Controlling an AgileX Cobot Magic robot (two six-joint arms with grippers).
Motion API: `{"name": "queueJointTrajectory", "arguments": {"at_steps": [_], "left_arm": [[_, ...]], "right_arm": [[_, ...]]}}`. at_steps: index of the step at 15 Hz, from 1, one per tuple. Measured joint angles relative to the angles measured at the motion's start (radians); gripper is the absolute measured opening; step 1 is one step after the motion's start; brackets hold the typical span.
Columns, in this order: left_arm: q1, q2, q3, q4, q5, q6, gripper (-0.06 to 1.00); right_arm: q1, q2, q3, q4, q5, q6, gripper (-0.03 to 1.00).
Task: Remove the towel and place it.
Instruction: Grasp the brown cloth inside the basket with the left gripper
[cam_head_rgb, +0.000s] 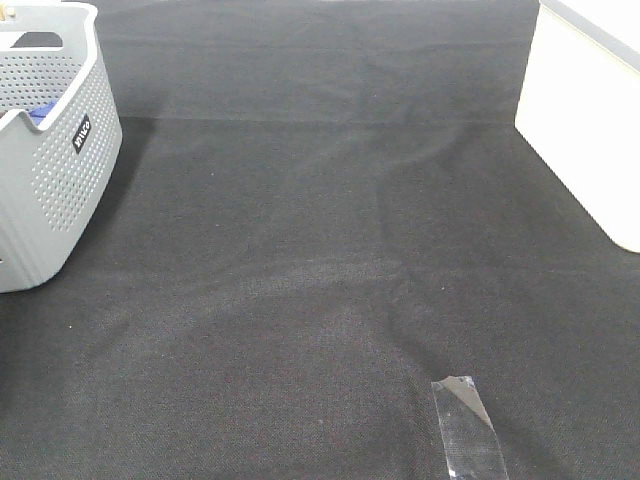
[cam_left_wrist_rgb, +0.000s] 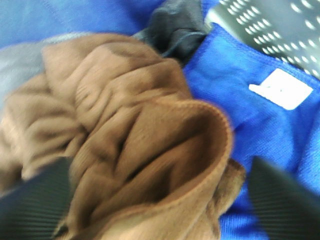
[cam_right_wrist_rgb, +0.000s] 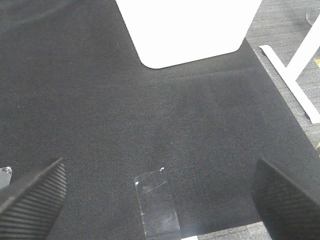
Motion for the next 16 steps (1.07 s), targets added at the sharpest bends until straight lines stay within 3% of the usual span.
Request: {"name": "queueJointTrajectory", "arguments": {"at_steps": [1, 4, 9, 13, 16], "left_arm": [[0.0, 0.0, 0.0, 0.023, 0.0, -0.024, 0.2], [0.0, 0.0, 0.0, 0.034, 0.0, -0.028, 0.1], [0.0, -0.001, 0.0, 0.04, 0.0, -0.188, 0.05], [-0.02, -0.082, 0.0, 0.042, 0.001, -0.173, 0.0], [-0.043, -0.217, 0.0, -0.003, 0.003, -0.172, 0.0]], "right_arm": [[0.0, 0.0, 0.0, 0.0, 0.0, 0.0, 0.96], [0.0, 0.0, 0.0, 0.0, 0.0, 0.0, 0.96], [0.0, 0.0, 0.0, 0.0, 0.0, 0.0, 0.96], [0.0, 0.0, 0.0, 0.0, 0.0, 0.0, 0.96], [0.0, 0.0, 0.0, 0.0, 0.0, 0.0, 0.96]]}}
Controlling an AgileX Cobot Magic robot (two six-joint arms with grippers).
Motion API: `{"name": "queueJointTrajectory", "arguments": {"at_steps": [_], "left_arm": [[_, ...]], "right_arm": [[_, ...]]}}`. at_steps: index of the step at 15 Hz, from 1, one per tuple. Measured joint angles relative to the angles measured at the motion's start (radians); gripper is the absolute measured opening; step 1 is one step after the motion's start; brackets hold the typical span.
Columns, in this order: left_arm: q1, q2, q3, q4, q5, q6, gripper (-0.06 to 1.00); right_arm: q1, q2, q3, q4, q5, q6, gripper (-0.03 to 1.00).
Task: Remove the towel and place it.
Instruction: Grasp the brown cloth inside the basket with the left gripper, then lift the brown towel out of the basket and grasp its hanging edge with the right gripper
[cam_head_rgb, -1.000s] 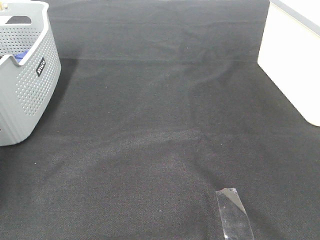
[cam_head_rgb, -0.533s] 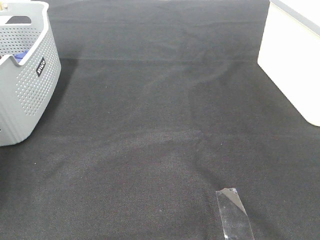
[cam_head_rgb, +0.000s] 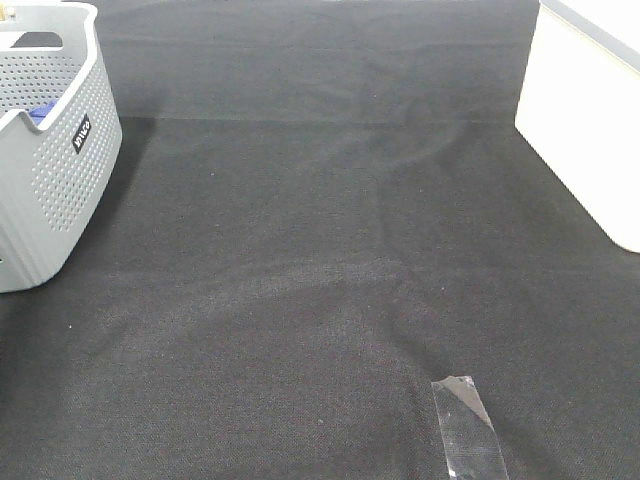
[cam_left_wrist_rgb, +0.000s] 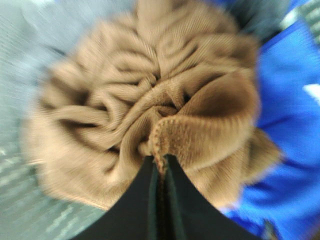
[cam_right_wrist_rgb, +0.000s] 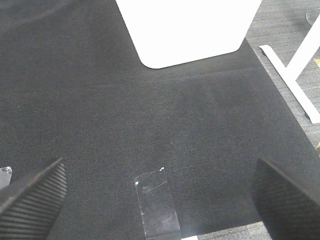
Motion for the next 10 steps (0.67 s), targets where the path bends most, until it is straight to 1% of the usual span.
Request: {"name": "queueJointTrajectory", "arguments": {"at_steps": [4, 7, 10], "left_arm": [[-0.058, -0.161, 0.0, -0.011, 0.002, 0.016, 0.0], [-0.14, -0.264, 0.0, -0.011, 0.003, 0.026, 0.0], [-0.245, -0.345, 0.0, -0.032, 0.003, 0.027, 0.0]], "right_arm": [[0.0, 0.0, 0.0, 0.0, 0.0, 0.0, 0.96], [0.0, 0.0, 0.0, 0.0, 0.0, 0.0, 0.96], [0.0, 0.0, 0.0, 0.0, 0.0, 0.0, 0.96]]}}
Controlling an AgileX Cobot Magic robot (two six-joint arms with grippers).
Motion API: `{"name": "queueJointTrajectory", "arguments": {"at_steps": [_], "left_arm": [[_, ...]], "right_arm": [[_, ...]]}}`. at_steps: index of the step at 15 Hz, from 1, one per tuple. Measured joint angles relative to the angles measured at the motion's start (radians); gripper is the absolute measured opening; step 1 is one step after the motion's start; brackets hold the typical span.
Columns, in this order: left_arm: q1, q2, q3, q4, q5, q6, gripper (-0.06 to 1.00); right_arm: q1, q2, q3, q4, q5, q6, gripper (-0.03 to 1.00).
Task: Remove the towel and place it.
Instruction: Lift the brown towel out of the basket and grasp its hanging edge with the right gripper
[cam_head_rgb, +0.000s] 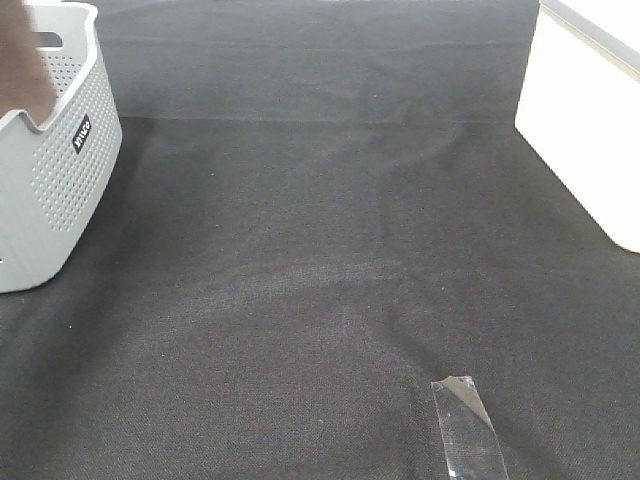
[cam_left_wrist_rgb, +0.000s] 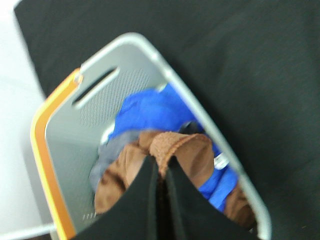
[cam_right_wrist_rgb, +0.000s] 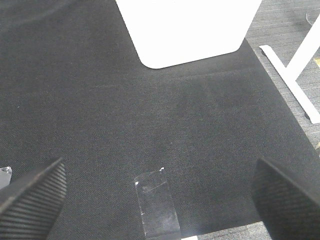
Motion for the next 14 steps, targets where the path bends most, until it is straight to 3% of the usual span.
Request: {"name": "queueJointTrajectory", "arguments": {"at_steps": [5, 6, 8, 11, 14], "left_arm": [[-0.136, -0.081, 0.0, -0.101, 0.0, 0.0, 0.0], [-0.177, -0.084, 0.0, -0.17, -0.008, 0.008, 0.0], [-0.209, -0.084, 0.0, -0.242, -0.015, 0.039, 0.0], [-0.26, -0.084, 0.0, -0.32, -0.023, 0.076, 0.0], [-0.299, -0.084, 0.0, -0.379, -0.051, 0.086, 0.0]], "right_arm": [[0.0, 0.0, 0.0, 0.0, -0.001, -0.004, 0.96], [0.0, 0.035, -0.011, 0.01, -0.043, -0.053, 0.96], [0.0, 0.129, -0.023, 0.093, -0.256, -0.147, 0.96], [0.0, 0.354, -0.023, 0.414, -0.573, -0.359, 0.95], [0.0, 0.617, -0.023, 0.857, -0.736, -0.763, 0.88]]}}
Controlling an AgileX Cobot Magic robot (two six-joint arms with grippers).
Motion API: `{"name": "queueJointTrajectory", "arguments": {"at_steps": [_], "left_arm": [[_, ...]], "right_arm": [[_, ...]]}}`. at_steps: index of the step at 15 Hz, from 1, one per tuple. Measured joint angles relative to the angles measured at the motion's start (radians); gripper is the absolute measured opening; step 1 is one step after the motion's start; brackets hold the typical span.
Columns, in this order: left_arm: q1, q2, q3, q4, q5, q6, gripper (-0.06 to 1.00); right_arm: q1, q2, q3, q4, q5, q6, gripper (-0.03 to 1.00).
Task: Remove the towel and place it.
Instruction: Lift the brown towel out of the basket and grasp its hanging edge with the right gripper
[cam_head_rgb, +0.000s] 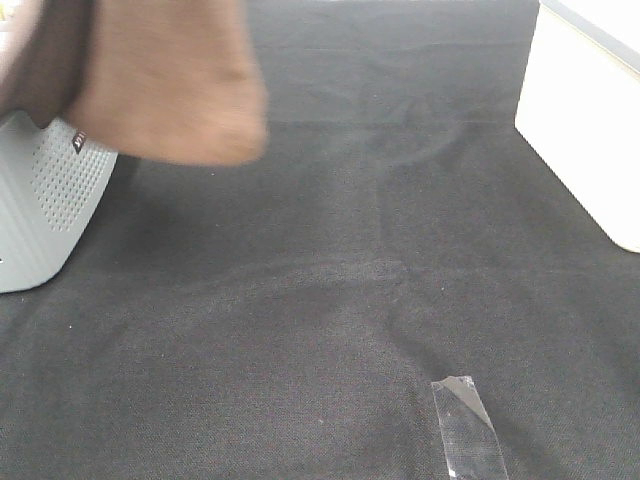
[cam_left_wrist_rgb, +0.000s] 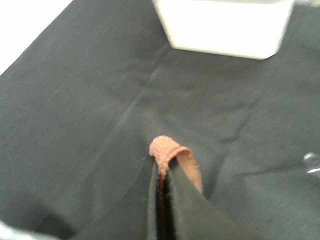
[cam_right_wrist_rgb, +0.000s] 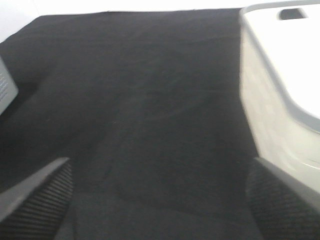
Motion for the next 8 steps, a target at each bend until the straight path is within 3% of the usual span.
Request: {"name": "queueJointTrajectory", "arguments": {"at_steps": [1, 4, 6, 8], "left_arm": [[-0.003, 0.0, 0.0, -0.015, -0.001, 0.006, 0.0], [-0.007, 0.0, 0.0, -0.081, -0.001, 0.028, 0.0], [-0.007, 0.0, 0.0, -0.086, -0.004, 0.03, 0.0], [-0.007, 0.0, 0.0, -0.112, -0.006, 0.031, 0.0]], "right_arm": [[0.0, 0.043, 0.0, 0.084, -0.01, -0.091, 0.86], [0.0, 0.27, -0.003, 0.581, 0.059, -0.64, 0.77], [0.0, 0.384, -0.03, 0.865, 0.236, -0.984, 0.76], [0.0, 0.52, -0.063, 1.036, 0.439, -1.224, 0.77]]}}
